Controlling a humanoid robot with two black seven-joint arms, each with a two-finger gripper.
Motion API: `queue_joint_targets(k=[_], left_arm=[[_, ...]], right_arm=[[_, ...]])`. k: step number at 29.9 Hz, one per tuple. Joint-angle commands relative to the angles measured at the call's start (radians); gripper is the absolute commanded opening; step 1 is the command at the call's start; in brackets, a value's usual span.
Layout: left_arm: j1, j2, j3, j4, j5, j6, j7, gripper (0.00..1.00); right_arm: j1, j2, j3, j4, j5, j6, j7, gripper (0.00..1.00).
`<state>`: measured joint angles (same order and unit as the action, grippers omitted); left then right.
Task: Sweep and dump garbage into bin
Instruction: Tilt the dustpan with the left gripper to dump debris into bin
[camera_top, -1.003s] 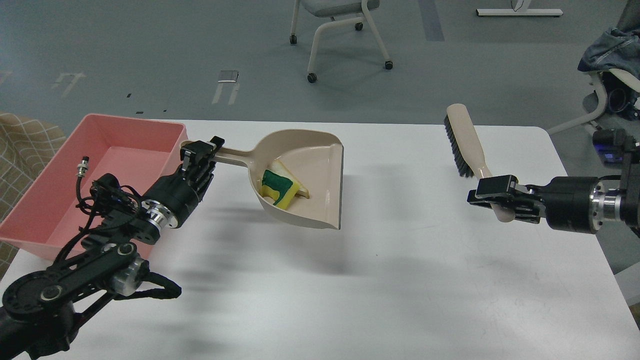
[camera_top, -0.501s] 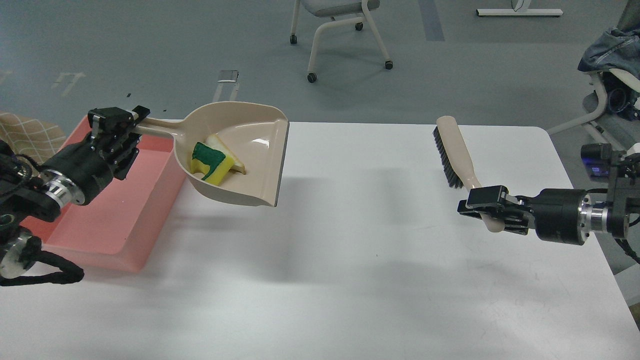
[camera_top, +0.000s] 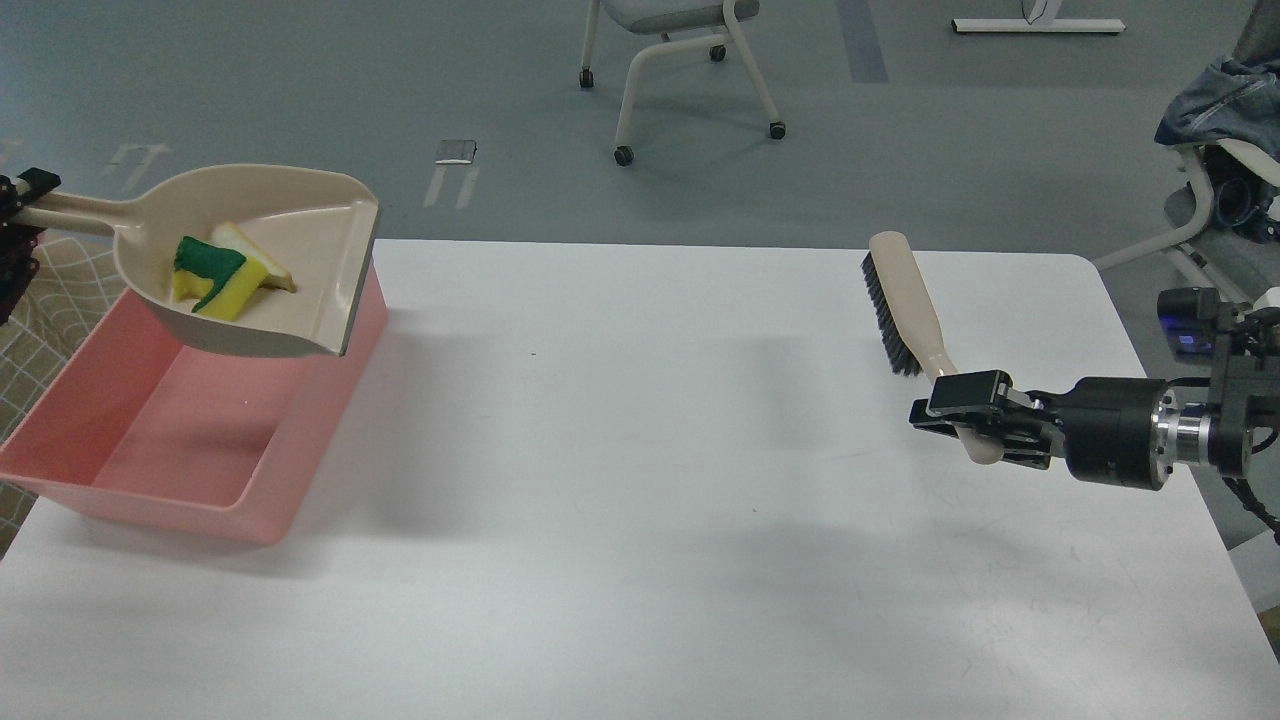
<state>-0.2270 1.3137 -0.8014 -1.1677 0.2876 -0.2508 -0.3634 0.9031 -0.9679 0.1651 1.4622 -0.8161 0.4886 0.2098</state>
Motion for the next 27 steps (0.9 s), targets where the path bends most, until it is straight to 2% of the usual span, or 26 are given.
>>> queue_joint_targets(k=[1,4,7,8,13,22,27], left_arm=[[0.0,0.001,0.004,0.087,0.027,-0.044,-0.038,0.0],[-0.002,-0.002,0.004,0.135,0.062,-0.059,-0.06,0.0],[0.0,-0.002,0.007,0.146,0.12,-0.058,-0.1,0.0],[0.0,-0.002,0.007,0.152,0.163,-0.048,-0.125,0.0],[-0.006,-0.004,0.004,0.169,0.308,0.011,-0.125,0.0],[-0.006,-0.008,0.011,0.169,0.57,0.247,-0.125,0.0],[-0.02,-0.001,0.011,0.169,0.622,0.281,-0.125,0.0]], right_arm=[[-0.001,0.003,0.008,0.0,0.0,0.0,-0.001,0.0],[-0.001,0.005,0.01,-0.002,0.0,0.0,-0.001,0.0],[-0.001,0.005,0.01,0.0,0.0,0.0,-0.001,0.0],[-0.001,0.005,0.01,0.0,0.0,0.0,-0.001,0.0],[-0.001,0.008,0.014,0.001,0.002,0.0,-0.003,0.0],[-0.003,0.008,0.014,0.001,0.002,0.0,-0.003,0.0],[-0.003,0.009,0.014,0.001,0.0,0.0,-0.003,0.0]])
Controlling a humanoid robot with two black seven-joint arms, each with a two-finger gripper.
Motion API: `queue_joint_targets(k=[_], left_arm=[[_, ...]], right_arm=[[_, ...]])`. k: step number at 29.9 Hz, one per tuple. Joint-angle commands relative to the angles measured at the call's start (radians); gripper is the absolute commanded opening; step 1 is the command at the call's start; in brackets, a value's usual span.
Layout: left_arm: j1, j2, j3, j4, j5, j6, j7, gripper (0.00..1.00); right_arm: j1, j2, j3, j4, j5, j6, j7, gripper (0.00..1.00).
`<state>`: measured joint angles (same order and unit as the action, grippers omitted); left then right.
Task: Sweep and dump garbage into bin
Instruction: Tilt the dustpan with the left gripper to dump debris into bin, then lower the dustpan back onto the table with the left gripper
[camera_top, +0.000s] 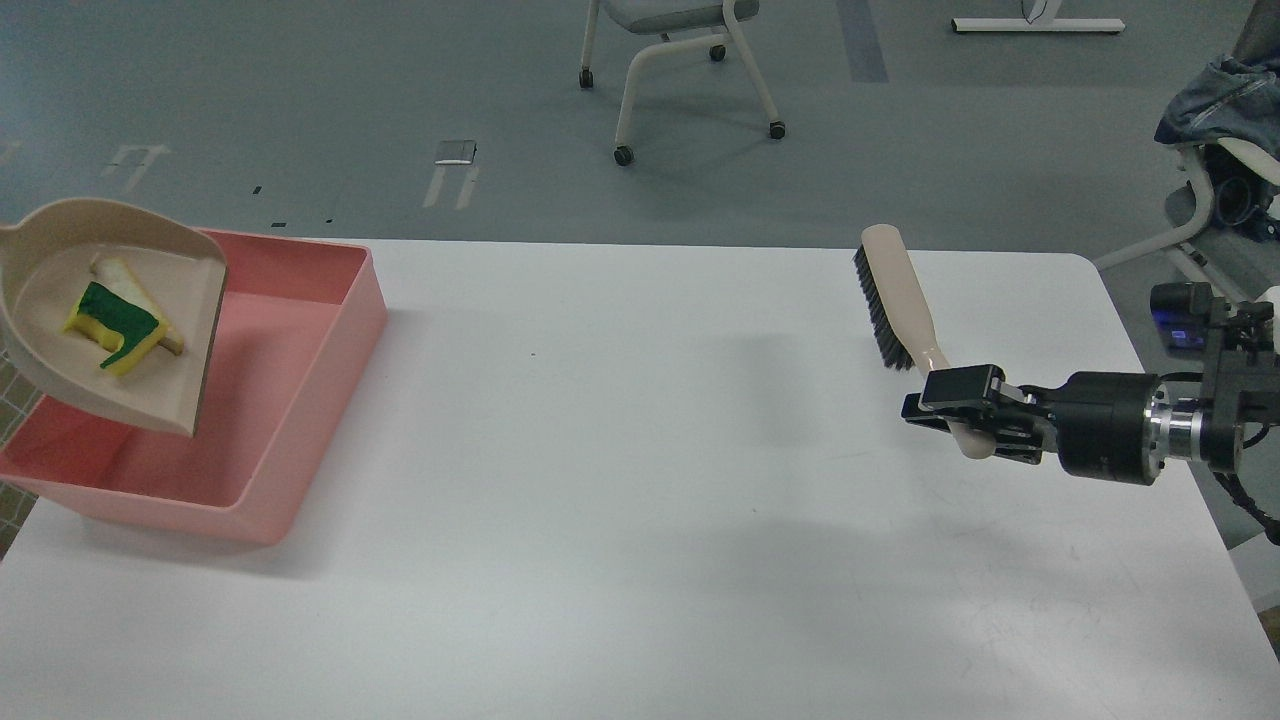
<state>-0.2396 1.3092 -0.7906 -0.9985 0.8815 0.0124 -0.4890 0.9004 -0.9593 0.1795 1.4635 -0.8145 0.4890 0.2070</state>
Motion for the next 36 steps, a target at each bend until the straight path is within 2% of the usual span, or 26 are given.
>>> queue_joint_targets(k=[1,13,15,20,25,29,30,36], left_arm=[[-0.01,0.004,0.001,0.0,0.048,0.033,0.0,0.0],[-0.087,0.005,-0.01,-0.003,0.143,0.037,0.0,0.0],[-0.13,0.004,-0.013,-0.003,0.102,0.002,0.0,0.0],[-0.204,0.044,-0.01,0.009,-0.172,-0.213,0.0,0.0],[-0.221,0.074,-0.012,0.035,-0.358,-0.351,0.0,0.0],[-0.221,0.073,-0.007,0.119,-0.475,-0.478,0.03,0.0],[-0.219,0.071,-0.006,0.139,-0.501,-0.501,0.035,0.0],[-0.215,0.07,0.004,0.13,-0.555,-0.501,0.046,0.0]], right_arm=[[0.0,0.001,-0.002,-0.002,0.0,0.0,0.0,0.0],[0.0,0.017,0.001,-0.003,-0.003,0.0,-0.001,0.0],[-0.001,0.017,0.001,-0.003,-0.002,0.0,-0.001,0.0],[-0.001,0.017,0.001,-0.003,-0.002,0.0,-0.001,0.0],[-0.001,0.019,0.001,-0.002,-0.002,0.0,-0.001,0.0],[-0.001,0.019,0.001,-0.002,-0.002,0.0,-0.001,0.0],[-0.001,0.019,0.0,-0.002,-0.002,0.0,-0.001,0.0],[-0.008,0.017,0.001,-0.002,-0.002,0.0,-0.001,0.0]])
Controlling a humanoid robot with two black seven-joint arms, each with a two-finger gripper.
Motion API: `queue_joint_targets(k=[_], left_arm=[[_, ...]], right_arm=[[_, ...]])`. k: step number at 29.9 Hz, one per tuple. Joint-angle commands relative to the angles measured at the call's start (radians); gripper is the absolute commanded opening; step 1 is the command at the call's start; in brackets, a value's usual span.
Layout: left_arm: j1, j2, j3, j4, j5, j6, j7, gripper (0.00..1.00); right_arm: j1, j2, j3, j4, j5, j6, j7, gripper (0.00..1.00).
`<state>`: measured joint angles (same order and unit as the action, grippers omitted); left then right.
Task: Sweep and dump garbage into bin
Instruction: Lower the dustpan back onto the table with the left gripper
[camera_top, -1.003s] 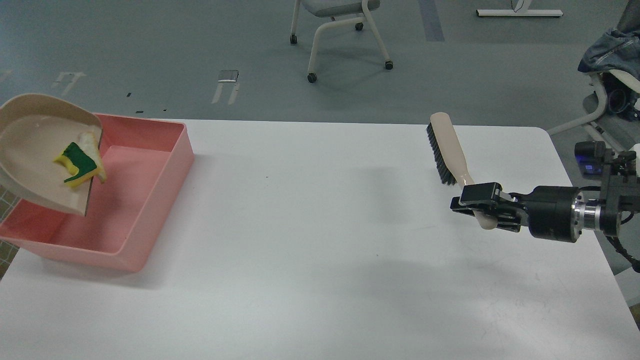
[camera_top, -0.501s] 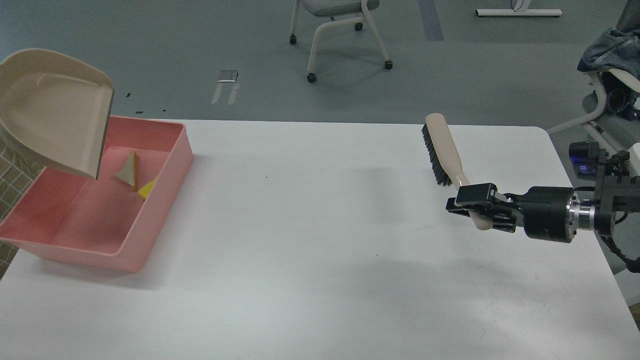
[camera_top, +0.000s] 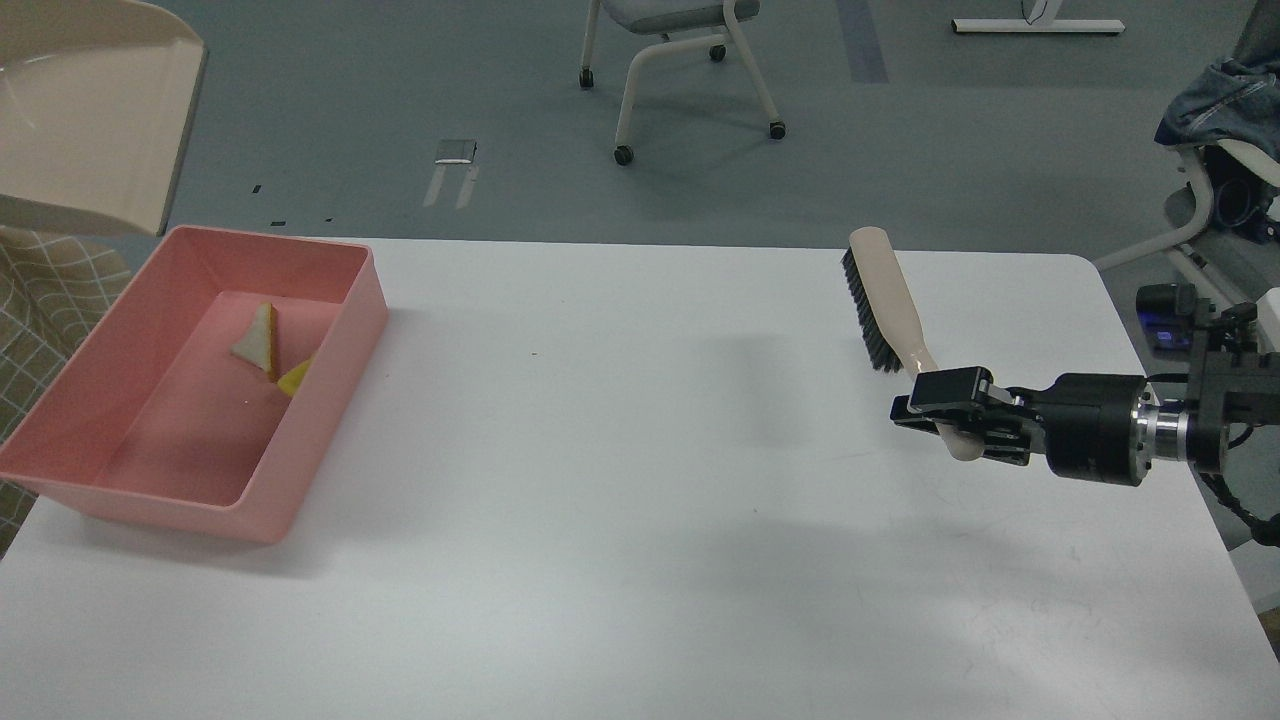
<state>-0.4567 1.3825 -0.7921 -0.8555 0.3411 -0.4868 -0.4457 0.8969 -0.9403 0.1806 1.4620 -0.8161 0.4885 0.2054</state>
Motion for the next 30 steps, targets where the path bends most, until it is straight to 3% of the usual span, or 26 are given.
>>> queue_joint_targets(k=[1,5,9,12,20,30], left_arm=[[0.003,-0.008,0.005,-0.017,-0.016,-0.002,0.002,0.0],[-0.002,-0.046,-0.002,-0.083,-0.017,-0.002,0.012,0.0],[-0.007,-0.109,-0.009,-0.141,-0.016,0.007,0.062,0.0],[-0.034,-0.172,-0.009,-0.201,-0.008,0.075,0.096,0.0],[-0.059,-0.313,0.005,-0.313,0.021,0.287,0.136,0.0],[-0.057,-0.595,0.007,-0.332,0.254,0.408,0.171,0.0]], right_arm=[[-0.004,-0.002,0.0,0.0,0.0,0.0,0.0,0.0],[-0.004,-0.006,0.0,0.001,0.002,0.0,0.0,0.0],[-0.004,-0.009,0.0,0.001,0.002,0.0,0.0,0.0],[-0.004,-0.011,0.0,0.0,0.002,0.0,0.0,0.0],[-0.006,-0.014,0.0,-0.002,0.002,0.0,0.0,0.0],[-0.019,-0.014,0.002,-0.005,-0.002,0.0,0.0,0.0]])
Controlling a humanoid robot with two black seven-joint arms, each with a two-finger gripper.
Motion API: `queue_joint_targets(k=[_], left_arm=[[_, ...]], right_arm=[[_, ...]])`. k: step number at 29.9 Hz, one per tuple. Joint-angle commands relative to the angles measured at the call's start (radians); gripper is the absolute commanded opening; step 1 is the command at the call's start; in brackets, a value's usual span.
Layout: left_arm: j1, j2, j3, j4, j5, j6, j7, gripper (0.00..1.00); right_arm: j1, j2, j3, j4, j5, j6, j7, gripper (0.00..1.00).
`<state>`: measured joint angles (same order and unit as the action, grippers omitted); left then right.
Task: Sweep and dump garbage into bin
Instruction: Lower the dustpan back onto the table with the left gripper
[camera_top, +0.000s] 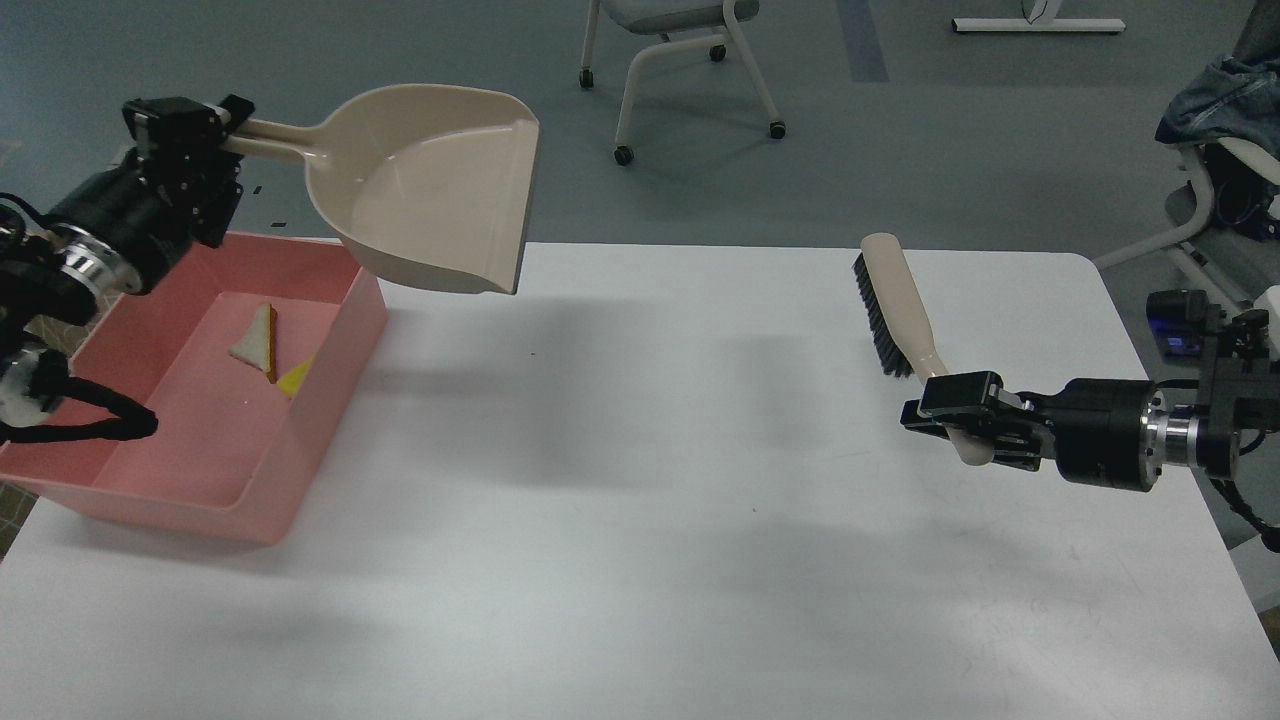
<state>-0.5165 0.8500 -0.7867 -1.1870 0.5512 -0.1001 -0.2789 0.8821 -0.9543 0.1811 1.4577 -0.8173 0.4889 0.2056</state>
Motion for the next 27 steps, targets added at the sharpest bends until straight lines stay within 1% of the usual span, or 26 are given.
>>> queue_joint_targets(k=[1,4,7,14,16,20,24,27], left_arm=[[0.009,-0.093,0.003,0.0,0.076,0.037,0.003,0.0],[0.021,-0.153,0.006,0.0,0.166,0.074,-0.002,0.0],[0.035,-0.198,0.007,0.0,0.229,0.092,-0.006,0.0],[0.093,-0.267,0.044,0.0,0.401,0.148,-0.017,0.0],[0.116,-0.29,0.055,0.0,0.435,0.177,-0.017,0.0],[0.122,-0.308,0.081,0.0,0.444,0.204,-0.017,0.0],[0.122,-0.313,0.132,0.003,0.444,0.256,-0.019,0.0],[0.122,-0.315,0.139,0.004,0.444,0.26,-0.019,0.0]], right_arm=[[-0.005,0.0,0.001,0.0,0.0,0.0,0.0,0.0],[-0.005,-0.01,0.001,0.0,0.0,0.0,0.0,0.0],[-0.006,-0.014,0.001,0.0,0.0,0.0,0.0,0.0],[-0.008,-0.014,0.001,-0.002,0.0,0.0,0.0,0.0],[-0.008,-0.014,0.003,-0.002,0.0,0.0,0.0,0.0],[-0.008,-0.014,0.003,-0.002,0.0,0.0,0.0,0.0],[-0.009,-0.012,0.001,0.0,0.0,0.0,0.0,0.0],[-0.012,-0.011,0.001,0.0,0.0,0.0,0.0,0.0]])
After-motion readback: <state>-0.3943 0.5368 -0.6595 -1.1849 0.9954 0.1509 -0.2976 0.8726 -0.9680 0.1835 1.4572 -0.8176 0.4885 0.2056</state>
